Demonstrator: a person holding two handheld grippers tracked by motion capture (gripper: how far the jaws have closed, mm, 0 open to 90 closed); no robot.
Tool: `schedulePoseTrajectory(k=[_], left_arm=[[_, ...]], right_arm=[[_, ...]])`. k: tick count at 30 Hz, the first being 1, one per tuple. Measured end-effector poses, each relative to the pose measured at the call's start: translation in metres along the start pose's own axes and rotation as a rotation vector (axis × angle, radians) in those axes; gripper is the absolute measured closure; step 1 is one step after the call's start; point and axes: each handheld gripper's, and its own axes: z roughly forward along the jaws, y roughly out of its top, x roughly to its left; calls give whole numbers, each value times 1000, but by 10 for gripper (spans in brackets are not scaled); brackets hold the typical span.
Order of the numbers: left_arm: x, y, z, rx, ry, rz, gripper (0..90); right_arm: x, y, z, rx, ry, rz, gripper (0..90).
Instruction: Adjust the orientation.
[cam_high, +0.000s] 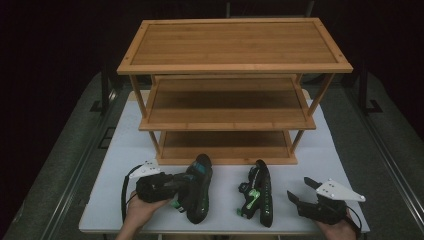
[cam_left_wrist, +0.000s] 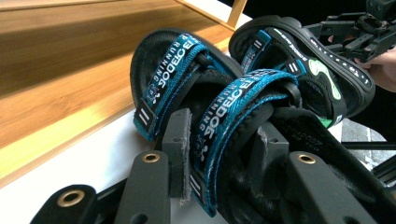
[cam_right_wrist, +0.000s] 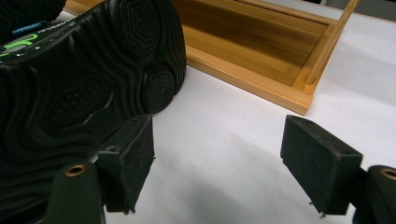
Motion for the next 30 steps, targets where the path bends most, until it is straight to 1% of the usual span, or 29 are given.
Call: schedulePoseTrajectory(k=[2,6,7,8,11,12,14,17,21,23,26,27,28,30], left_arm=[[-2,2,4,-2,-5,-9,645],[-5,2,10,-7,-9,-10,629],[-6,2,12,-8,-2,-3,626],[-7,2,13,-9,8,-3,592],[-12,2,17,-4,22,17,578],[-13,2,19,1,25,24,578],[-16,3,23,4,28,36,550],[-21,4,28,9,35,56,545],[-24,4,32,4,39,65,510],[-25,4,33,27,39,64,444],[-26,2,34,16,43,64,424],[-26,2,35,19,43,62,424],[-26,3,34,18,50,69,403],[-26,3,34,14,47,69,400]], right_arm=[[0,0,0,-2,1,-1,253],[0,0,-1,-5,2,-2,253],[0,0,-1,-5,2,-3,253],[0,0,-1,-4,4,-4,253],[1,1,-1,-5,5,-5,253],[1,1,-1,-5,5,-5,253],[1,1,-1,-7,5,-7,253],[1,1,-2,-12,7,-6,253],[3,3,-2,-19,18,-5,256],[5,5,-4,-30,32,1,263],[9,9,-6,-52,50,-6,299],[9,9,-6,-52,50,-6,299],[11,11,-7,-62,56,-9,318],[12,12,-7,-67,59,-9,333]])
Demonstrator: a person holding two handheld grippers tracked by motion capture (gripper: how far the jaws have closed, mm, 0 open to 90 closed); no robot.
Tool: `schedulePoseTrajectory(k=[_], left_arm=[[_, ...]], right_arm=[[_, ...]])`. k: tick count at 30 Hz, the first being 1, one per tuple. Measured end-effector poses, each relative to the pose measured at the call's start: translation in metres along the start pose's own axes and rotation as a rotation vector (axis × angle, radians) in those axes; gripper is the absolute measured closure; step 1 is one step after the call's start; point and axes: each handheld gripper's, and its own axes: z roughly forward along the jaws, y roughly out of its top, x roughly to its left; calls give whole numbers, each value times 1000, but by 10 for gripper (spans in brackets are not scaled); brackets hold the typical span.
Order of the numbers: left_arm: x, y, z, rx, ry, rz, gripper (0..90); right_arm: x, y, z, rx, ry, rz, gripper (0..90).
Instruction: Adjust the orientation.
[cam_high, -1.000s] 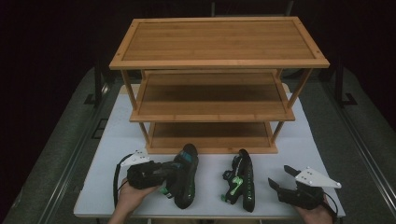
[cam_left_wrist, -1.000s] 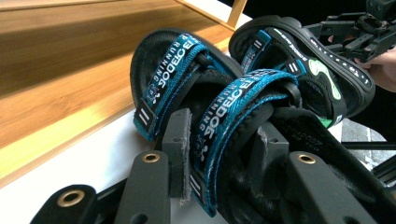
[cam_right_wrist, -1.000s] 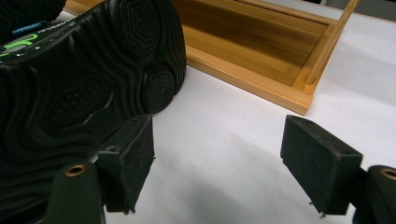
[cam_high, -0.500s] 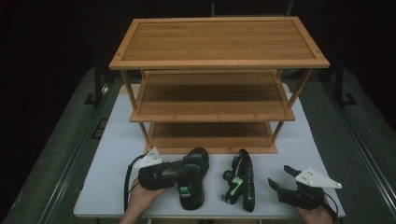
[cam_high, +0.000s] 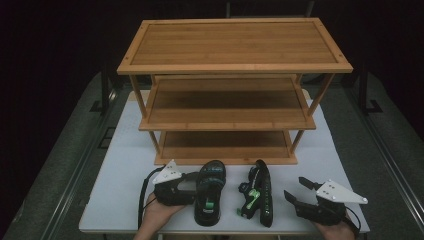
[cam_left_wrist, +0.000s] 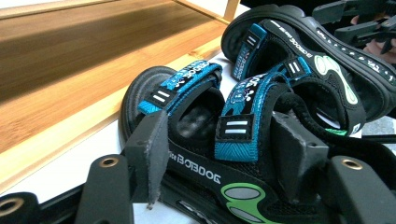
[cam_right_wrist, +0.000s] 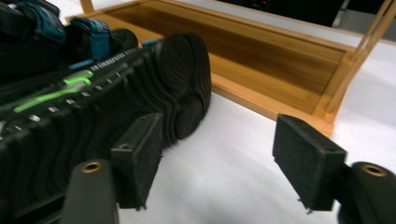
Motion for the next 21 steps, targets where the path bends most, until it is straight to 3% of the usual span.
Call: schedulePoseTrajectory(k=[8,21], left_arm=[[-5,0,1,8,-8,14,403],[-6,-1,0,6,-4,30,442]], right_arm=[[14,16,-3,-50,33,-27,553],[36,32,10,-59,68,-73,854]])
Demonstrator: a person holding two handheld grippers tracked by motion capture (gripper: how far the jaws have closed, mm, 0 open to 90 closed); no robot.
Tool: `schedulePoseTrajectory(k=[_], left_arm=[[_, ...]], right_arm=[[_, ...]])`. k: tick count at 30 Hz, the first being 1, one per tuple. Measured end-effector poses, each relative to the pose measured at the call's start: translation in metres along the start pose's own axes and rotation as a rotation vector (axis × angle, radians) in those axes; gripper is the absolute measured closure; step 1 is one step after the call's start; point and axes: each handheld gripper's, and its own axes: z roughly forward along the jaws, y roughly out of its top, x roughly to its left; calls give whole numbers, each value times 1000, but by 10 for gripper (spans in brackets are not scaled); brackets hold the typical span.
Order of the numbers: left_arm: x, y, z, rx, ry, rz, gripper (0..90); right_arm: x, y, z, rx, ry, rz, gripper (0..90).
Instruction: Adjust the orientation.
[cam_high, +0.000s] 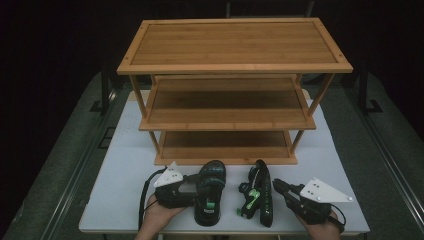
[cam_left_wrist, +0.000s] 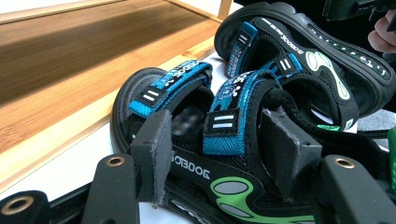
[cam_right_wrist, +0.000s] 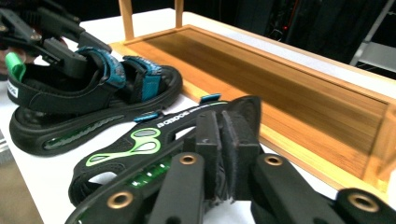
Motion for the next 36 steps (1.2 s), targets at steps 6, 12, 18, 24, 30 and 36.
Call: schedulePoseTrajectory(k=[6,12,18,24,30,36], left_arm=[[-1,0,1,5,7,3,442],[-1,0,0,0,2,-3,441],[-1,-1,0,0,2,-2,441],[-1,-1,0,-1,-2,-2,441],[0,-1,-1,-1,-3,-2,441],[0,-1,-1,-1,-4,-2,441]], right_arm=[[8,4,12,10,17,-33,893],[10,3,17,24,13,-51,896],[9,1,12,21,-10,-52,897],[2,-4,0,27,-60,-30,897],[-6,-11,-11,49,-123,-7,897],[-9,-15,-16,68,-172,12,897]])
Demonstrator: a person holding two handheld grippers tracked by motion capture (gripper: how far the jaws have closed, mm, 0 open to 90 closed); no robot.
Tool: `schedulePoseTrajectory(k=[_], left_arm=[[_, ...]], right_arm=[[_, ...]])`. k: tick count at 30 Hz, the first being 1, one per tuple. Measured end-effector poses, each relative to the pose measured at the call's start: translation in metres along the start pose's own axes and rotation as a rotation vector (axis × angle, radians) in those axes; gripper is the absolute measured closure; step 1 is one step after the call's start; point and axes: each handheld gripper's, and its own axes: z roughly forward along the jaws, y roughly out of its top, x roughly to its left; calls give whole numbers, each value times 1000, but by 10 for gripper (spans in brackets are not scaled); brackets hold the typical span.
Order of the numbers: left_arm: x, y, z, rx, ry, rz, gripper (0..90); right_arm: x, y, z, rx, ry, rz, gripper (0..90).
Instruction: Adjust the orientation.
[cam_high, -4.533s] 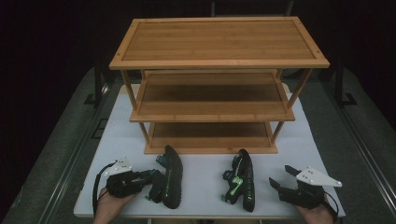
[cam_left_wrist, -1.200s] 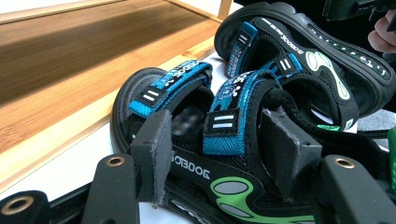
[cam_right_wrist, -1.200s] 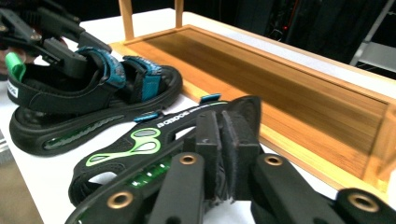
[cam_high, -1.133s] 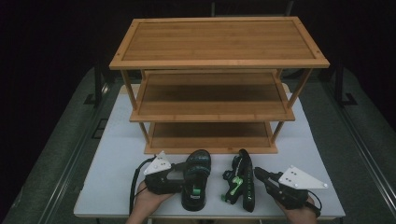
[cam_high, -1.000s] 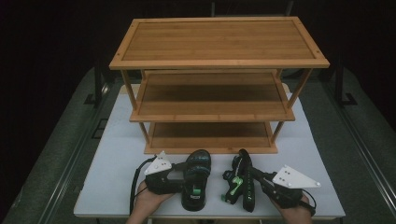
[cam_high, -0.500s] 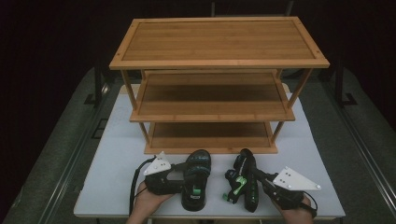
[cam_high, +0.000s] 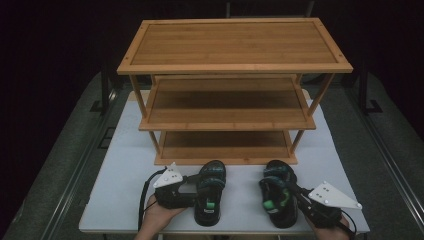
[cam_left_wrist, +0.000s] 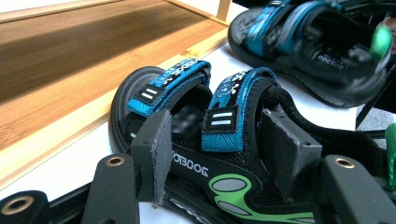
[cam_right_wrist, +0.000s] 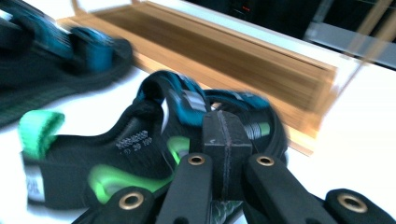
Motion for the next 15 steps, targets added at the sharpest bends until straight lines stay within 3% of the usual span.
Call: schedulePoseTrajectory(k=[7,15], left_arm=[[0,0,0,0,-2,-1,442],[-1,0,-1,2,3,0,440]], right_arm=[[-19,-12,-4,31,-36,90,897],[-23,-14,-4,34,-50,122,866]])
